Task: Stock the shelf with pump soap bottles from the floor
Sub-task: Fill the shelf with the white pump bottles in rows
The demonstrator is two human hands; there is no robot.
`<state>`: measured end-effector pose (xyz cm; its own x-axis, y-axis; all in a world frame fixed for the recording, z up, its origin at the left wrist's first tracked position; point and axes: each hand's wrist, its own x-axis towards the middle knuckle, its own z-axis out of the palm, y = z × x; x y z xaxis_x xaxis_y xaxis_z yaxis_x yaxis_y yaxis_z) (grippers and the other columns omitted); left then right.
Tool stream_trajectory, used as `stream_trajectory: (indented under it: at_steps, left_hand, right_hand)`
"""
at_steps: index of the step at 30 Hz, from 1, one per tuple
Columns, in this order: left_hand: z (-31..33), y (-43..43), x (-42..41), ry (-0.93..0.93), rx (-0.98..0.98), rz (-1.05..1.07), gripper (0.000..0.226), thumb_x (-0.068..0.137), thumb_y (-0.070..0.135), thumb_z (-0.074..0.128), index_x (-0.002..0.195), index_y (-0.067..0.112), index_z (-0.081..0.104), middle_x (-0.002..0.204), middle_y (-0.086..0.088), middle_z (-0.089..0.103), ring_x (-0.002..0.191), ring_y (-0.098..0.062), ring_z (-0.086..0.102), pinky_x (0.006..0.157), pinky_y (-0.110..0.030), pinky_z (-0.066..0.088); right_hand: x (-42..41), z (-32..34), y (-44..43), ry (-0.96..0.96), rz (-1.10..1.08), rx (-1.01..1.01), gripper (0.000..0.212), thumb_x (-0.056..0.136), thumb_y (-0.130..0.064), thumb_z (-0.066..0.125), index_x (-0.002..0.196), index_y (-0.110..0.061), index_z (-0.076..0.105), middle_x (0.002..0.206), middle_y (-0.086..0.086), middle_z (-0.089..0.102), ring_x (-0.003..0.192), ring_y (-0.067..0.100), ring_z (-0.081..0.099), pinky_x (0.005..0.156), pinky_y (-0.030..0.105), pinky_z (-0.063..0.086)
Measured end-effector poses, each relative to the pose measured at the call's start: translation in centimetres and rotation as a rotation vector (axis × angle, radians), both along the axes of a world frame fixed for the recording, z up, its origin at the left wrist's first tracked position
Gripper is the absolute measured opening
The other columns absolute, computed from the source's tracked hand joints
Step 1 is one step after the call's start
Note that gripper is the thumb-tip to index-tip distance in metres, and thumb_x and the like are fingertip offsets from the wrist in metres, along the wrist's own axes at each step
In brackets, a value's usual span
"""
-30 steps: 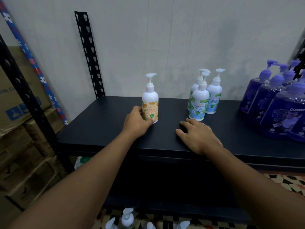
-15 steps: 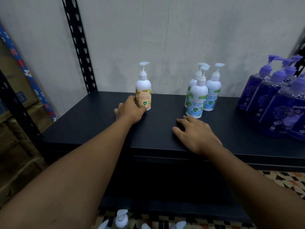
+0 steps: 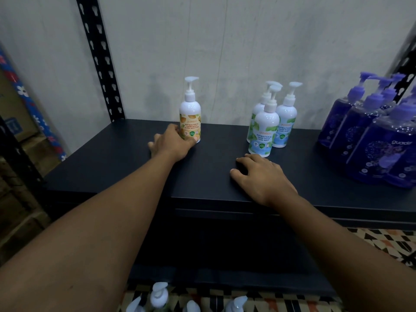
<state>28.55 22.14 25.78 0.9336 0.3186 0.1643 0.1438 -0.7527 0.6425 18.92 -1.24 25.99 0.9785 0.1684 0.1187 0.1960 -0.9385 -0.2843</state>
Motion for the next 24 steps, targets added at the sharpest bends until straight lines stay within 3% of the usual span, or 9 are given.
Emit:
stream_trajectory:
  at_steps: [5, 9, 12, 15, 18, 20, 24]
  left_hand:
    - [-0.1, 0.0, -2.4, -0.037, -0.056, 0.02, 0.083, 0.085, 0.057, 0.07, 0.149, 0.015, 0.04, 0.152, -0.002, 0.05, 0.14, -0.028, 0.045, 0.112, -0.046, 0.029]
    - [-0.2, -1.1, -7.3, -0.025, 0.021, -0.024, 0.072, 0.088, 0.053, 0.067, 0.146, 0.016, 0.046, 0.147, -0.004, 0.054, 0.136, -0.028, 0.049, 0.11, -0.044, 0.034]
    - [-0.2, -2.1, -12.1, -0.022, 0.107, -0.083, 0.056, 0.09, 0.054, 0.063, 0.136, 0.022, 0.059, 0.137, -0.001, 0.061, 0.128, -0.025, 0.053, 0.108, -0.043, 0.037]
    - [-1.0, -3.6, -16.8, -0.081, 0.142, -0.117, 0.044, 0.092, 0.052, 0.061, 0.125, 0.023, 0.067, 0.133, 0.002, 0.064, 0.126, -0.023, 0.055, 0.111, -0.043, 0.039]
    - [-2.7, -5.8, -21.2, -0.15, 0.116, -0.179, 0.043, 0.095, 0.046, 0.061, 0.13, 0.022, 0.063, 0.15, 0.0, 0.051, 0.145, -0.023, 0.037, 0.122, -0.045, 0.023]
    - [-3.9, -7.6, -24.2, -0.173, 0.03, -0.208, 0.04, 0.095, 0.042, 0.063, 0.13, 0.023, 0.062, 0.156, 0.003, 0.042, 0.15, -0.021, 0.027, 0.12, -0.045, 0.023]
    - [-8.0, -12.0, -29.3, -0.095, -0.103, -0.325, 0.03, 0.095, 0.039, 0.064, 0.121, 0.024, 0.063, 0.141, 0.006, 0.05, 0.132, -0.016, 0.046, 0.112, -0.037, 0.032]
  right_hand:
    - [-0.5, -0.2, -0.3, -0.122, -0.041, 0.121, 0.042, 0.095, -0.055, 0.052, 0.113, -0.021, 0.07, 0.117, -0.002, 0.059, 0.107, 0.022, 0.055, 0.099, 0.042, 0.045]
    - [-1.8, -0.3, -0.6, -0.262, -0.057, 0.18, 0.035, 0.095, -0.048, 0.056, 0.089, -0.018, 0.072, 0.094, -0.002, 0.06, 0.095, 0.022, 0.055, 0.089, 0.041, 0.043]
    - [-4.0, -0.8, -1.5, -0.264, -0.054, 0.198, 0.032, 0.095, -0.046, 0.058, 0.09, -0.017, 0.072, 0.096, -0.001, 0.06, 0.096, 0.022, 0.054, 0.087, 0.04, 0.042]
    - [-7.6, -1.9, -3.1, -0.27, -0.019, 0.25, 0.026, 0.094, -0.041, 0.062, 0.103, -0.019, 0.074, 0.108, -0.002, 0.062, 0.104, 0.02, 0.054, 0.094, 0.039, 0.044]
    - [-11.9, -3.4, -5.1, -0.302, 0.005, 0.338, 0.024, 0.094, -0.034, 0.066, 0.11, -0.017, 0.073, 0.118, -0.003, 0.06, 0.114, 0.017, 0.052, 0.101, 0.037, 0.043]
    - [-14.9, -4.7, -6.4, -0.319, -0.013, 0.399, 0.018, 0.095, -0.034, 0.065, 0.102, -0.019, 0.074, 0.114, -0.007, 0.059, 0.113, 0.012, 0.049, 0.098, 0.036, 0.042]
    - [-20.3, -8.8, -9.8, -0.242, -0.118, 0.459, 0.01, 0.096, -0.034, 0.063, 0.092, -0.026, 0.069, 0.101, -0.012, 0.057, 0.098, 0.009, 0.052, 0.086, 0.03, 0.044]
